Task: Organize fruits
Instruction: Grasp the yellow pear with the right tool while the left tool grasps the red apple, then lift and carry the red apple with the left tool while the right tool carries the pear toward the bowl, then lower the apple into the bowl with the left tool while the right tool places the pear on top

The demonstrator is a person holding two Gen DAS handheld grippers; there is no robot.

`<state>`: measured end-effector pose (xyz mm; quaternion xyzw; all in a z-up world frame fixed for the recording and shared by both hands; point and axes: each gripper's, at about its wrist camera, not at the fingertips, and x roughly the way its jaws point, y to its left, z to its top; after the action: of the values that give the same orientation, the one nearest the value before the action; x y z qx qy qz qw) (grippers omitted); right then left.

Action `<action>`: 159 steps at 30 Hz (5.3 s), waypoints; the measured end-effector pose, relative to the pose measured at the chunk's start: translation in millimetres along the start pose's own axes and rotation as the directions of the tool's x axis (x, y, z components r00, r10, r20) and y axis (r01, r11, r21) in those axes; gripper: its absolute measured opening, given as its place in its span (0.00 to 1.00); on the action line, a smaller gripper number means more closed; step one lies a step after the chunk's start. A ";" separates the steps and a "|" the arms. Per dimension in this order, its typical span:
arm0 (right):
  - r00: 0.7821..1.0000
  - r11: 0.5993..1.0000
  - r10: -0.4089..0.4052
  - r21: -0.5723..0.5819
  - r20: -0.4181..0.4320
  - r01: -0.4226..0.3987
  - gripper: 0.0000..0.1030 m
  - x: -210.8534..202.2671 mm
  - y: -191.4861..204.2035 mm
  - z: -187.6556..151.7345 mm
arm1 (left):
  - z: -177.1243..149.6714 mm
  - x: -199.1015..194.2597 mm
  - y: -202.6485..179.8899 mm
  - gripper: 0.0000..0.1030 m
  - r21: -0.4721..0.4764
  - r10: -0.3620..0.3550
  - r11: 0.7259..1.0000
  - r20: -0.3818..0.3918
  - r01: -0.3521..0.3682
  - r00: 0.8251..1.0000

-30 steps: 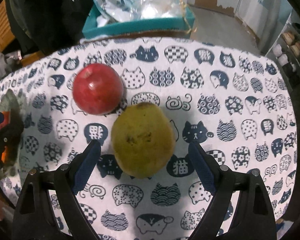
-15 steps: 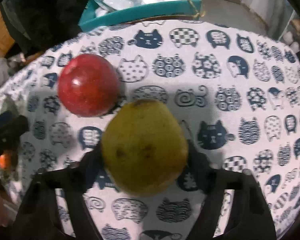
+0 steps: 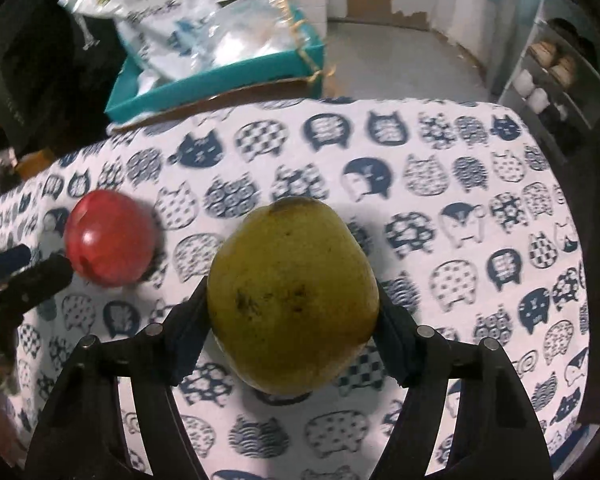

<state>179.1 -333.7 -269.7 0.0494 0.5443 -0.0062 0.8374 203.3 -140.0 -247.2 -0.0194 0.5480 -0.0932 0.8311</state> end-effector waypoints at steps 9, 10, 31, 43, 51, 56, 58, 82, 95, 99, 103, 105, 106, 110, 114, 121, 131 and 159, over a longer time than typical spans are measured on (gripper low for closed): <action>1.000 0.999 -0.017 0.031 0.012 0.017 0.71 -2.5 -18.2 -2.4 | 9.9 30.3 -18.8 0.88 0.003 0.008 1.000 -0.032 -0.008 0.999; 1.000 0.999 -0.017 0.032 0.012 0.017 0.71 -1.7 -19.3 -1.9 | 10.4 32.8 -19.1 0.88 -0.001 0.004 1.000 -0.035 -0.004 0.999; 0.999 1.000 -0.021 -0.018 0.028 0.021 0.71 0.7 -1.7 3.3 | 6.5 40.4 -12.1 0.76 0.006 -0.007 1.000 -0.009 0.007 1.000; 0.997 0.999 -0.009 -0.046 0.079 0.012 0.71 -34.0 14.5 5.7 | -4.8 -16.8 1.1 0.76 0.034 0.048 0.998 0.084 -0.051 0.995; 0.992 0.998 0.016 -0.062 0.122 -0.008 0.71 -69.7 26.5 0.9 | -14.6 -63.0 7.2 0.76 0.048 0.061 0.996 0.140 -0.068 0.988; 0.988 0.995 0.028 -0.096 0.155 -0.013 0.71 -89.9 37.5 -4.2 | -23.7 -90.3 9.0 0.76 0.070 0.072 0.994 0.176 -0.085 0.982; 0.986 0.994 0.036 -0.104 0.165 -0.019 0.71 -98.7 41.2 -6.3 | -26.6 -99.3 10.1 0.76 0.070 0.074 0.994 0.185 -0.088 0.980; 0.954 0.970 0.170 -0.214 0.246 -0.118 0.71 -178.5 112.0 -23.8 | -63.6 -193.4 54.5 0.76 0.009 0.066 0.997 0.285 -0.071 0.956; 0.941 0.934 0.254 -0.311 0.223 -0.179 0.71 -179.9 183.4 -18.1 | -76.7 -215.6 120.8 0.76 -0.115 0.140 0.987 0.300 -0.109 0.944; 0.939 0.923 0.276 -0.328 0.207 -0.200 0.71 -174.7 203.8 -15.1 | -81.7 -216.4 141.0 0.76 -0.154 0.163 0.980 0.291 -0.122 0.943; 0.937 0.912 0.292 -0.351 0.193 -0.212 0.71 -170.2 225.8 -14.3 | -86.5 -217.3 158.9 0.76 -0.181 0.182 0.974 0.287 -0.134 0.940; 0.936 0.906 0.299 -0.364 0.186 -0.218 0.71 -168.0 236.5 -14.9 | -89.9 -217.2 168.6 0.76 -0.198 0.197 0.970 0.282 -0.144 0.939; 0.936 0.902 0.303 -0.370 0.181 -0.221 0.71 -166.7 241.8 -14.9 | -91.2 -217.2 173.0 0.76 -0.205 0.201 0.968 0.279 -0.146 0.939; 0.934 0.890 0.317 -0.393 0.163 -0.233 0.71 -160.7 261.7 -16.1 | -95.7 -214.1 192.3 0.76 -0.244 0.213 0.958 0.261 -0.149 0.942; 0.936 0.878 0.324 -0.413 0.140 -0.242 0.71 -151.8 279.8 -17.8 | -100.4 -205.1 207.8 0.76 -0.271 0.217 0.951 0.234 -0.151 0.948; 0.937 0.865 0.335 -0.426 0.097 -0.265 0.71 -133.5 302.7 -19.4 | -108.7 -183.6 229.2 0.76 -0.300 0.213 0.942 0.181 -0.153 0.960; 0.940 0.863 0.338 -0.414 0.044 -0.290 0.71 -106.6 319.2 -20.1 | -122.0 -144.2 255.2 0.76 -0.353 0.192 0.923 0.083 -0.151 0.978; 0.927 0.833 0.367 -0.418 -0.075 -0.363 0.71 -48.7 355.2 -9.8 | -125.0 -130.9 270.9 0.80 -0.375 0.105 0.923 0.032 -0.085 0.994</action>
<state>173.1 18.5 -202.2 -0.0312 0.5093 0.2719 0.8159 75.1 157.8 -214.7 -0.1528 0.5343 0.0535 0.8296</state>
